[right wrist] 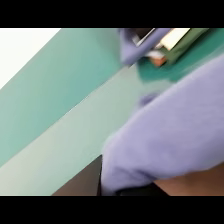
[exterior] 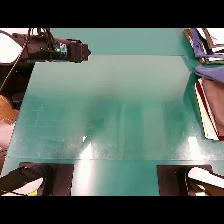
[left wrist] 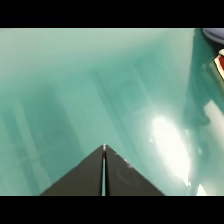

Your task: Fold the shirts.

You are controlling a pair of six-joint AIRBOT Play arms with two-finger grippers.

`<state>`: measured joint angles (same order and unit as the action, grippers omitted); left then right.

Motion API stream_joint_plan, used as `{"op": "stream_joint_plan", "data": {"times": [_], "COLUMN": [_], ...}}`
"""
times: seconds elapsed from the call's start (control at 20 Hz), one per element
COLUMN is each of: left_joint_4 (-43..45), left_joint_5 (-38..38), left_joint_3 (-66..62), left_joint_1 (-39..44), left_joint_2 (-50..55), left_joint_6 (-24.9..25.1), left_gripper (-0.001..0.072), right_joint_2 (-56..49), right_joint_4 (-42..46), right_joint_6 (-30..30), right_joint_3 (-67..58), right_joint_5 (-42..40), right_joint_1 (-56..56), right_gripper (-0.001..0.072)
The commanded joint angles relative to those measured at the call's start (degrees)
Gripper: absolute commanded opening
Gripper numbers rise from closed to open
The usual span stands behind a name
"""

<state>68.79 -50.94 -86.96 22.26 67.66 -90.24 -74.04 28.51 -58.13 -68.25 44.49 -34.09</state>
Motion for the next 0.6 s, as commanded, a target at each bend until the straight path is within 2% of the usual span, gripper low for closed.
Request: {"op": "stream_joint_plan", "data": {"times": [0.0, 0.1, 0.35, 0.55], "left_joint_4": [-0.02, -0.11, -0.07, -0.04], "left_joint_5": [0.68, 0.31, 0.04, -1.03], "left_joint_3": [0.00, 0.00, 0.44, 0.44], "left_joint_1": [0.37, 0.37, 0.37, 0.37], "left_joint_2": [0.39, 0.85, 0.92, 0.92], "left_joint_6": [-0.44, -0.44, -0.39, -0.26], "left_gripper": [0.0024, 0.0025, 0.0024, 0.0025], "right_joint_2": [0.20, 0.22, 0.76, 5.62], "right_joint_4": [-0.04, 0.04, 1.22, 13.42], "right_joint_6": [2.34, 2.89, 2.97, -4.66], "right_joint_3": [-0.13, -1.92, -14.05, -15.96], "right_joint_5": [-4.66, -4.09, 3.52, 4.48], "right_joint_1": [-2.12, -2.10, -2.27, -2.38], "right_gripper": [0.0018, 0.0018, 0.0017, 0.0017]}}
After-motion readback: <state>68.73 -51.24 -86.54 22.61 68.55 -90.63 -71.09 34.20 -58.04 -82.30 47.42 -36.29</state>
